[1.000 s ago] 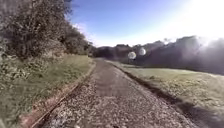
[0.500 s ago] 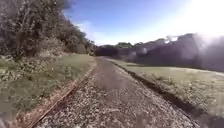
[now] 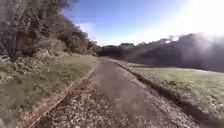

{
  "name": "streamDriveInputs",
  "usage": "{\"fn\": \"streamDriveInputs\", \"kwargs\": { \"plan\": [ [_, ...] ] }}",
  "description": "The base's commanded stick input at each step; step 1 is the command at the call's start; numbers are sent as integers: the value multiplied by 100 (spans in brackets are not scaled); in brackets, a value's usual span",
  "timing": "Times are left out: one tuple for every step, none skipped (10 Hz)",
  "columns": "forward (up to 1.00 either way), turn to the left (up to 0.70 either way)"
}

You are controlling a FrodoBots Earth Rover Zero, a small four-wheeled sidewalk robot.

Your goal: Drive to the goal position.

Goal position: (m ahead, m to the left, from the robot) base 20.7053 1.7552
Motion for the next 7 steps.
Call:
{"fn": "streamDriveInputs", "kwargs": {
  "plan": [
    [85,0],
    [85,0],
    [85,0],
    [85,0],
    [85,0],
    [85,0],
    [85,0]
  ]
}}
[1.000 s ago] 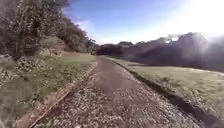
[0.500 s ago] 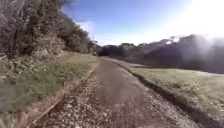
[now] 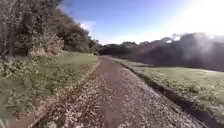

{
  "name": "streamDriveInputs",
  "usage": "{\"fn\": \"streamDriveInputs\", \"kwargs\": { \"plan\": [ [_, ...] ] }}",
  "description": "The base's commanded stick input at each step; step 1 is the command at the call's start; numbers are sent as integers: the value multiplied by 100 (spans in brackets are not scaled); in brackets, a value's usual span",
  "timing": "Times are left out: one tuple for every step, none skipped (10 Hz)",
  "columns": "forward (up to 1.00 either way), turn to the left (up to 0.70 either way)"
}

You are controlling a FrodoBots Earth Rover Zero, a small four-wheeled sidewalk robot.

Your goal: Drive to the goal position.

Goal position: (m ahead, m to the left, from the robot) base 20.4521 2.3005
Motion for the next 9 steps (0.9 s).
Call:
{"fn": "streamDriveInputs", "kwargs": {
  "plan": [
    [85,0],
    [85,0],
    [85,0],
    [85,0],
    [85,0],
    [85,0],
    [85,0],
    [85,0],
    [85,0]
  ]
}}
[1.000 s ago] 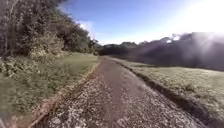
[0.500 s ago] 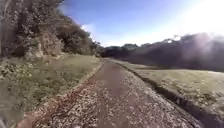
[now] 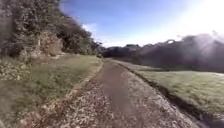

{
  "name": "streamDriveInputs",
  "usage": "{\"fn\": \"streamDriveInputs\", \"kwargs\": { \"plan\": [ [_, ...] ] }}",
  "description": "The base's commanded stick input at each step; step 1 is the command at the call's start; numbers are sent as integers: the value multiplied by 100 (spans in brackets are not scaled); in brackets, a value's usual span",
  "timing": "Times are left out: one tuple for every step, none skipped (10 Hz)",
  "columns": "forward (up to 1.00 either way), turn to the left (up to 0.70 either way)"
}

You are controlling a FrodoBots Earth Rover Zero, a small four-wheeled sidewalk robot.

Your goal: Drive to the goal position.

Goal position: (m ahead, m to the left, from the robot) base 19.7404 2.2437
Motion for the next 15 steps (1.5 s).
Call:
{"fn": "streamDriveInputs", "kwargs": {
  "plan": [
    [85,0],
    [85,0],
    [85,0],
    [85,0],
    [85,0],
    [85,-14],
    [85,-29],
    [85,-33],
    [85,-34],
    [85,-30],
    [85,-23],
    [85,-15],
    [85,-8],
    [85,0],
    [85,0]
  ]
}}
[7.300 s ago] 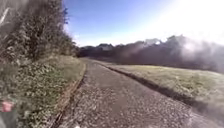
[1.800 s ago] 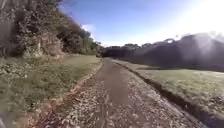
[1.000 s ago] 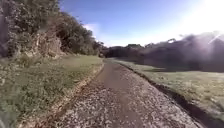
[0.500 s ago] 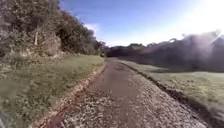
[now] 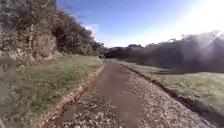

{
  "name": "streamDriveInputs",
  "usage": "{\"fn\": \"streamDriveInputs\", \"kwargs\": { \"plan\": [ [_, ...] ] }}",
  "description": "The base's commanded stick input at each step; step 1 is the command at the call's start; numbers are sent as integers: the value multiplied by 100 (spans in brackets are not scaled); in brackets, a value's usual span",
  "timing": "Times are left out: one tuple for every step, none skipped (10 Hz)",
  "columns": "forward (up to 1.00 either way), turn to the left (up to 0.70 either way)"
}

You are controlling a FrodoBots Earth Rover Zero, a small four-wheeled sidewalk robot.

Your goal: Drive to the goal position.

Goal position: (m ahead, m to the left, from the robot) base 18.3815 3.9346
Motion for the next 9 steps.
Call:
{"fn": "streamDriveInputs", "kwargs": {
  "plan": [
    [85,0],
    [85,0],
    [85,0],
    [85,0],
    [85,0],
    [80,0],
    [63,0],
    [45,0],
    [28,0]
  ]
}}
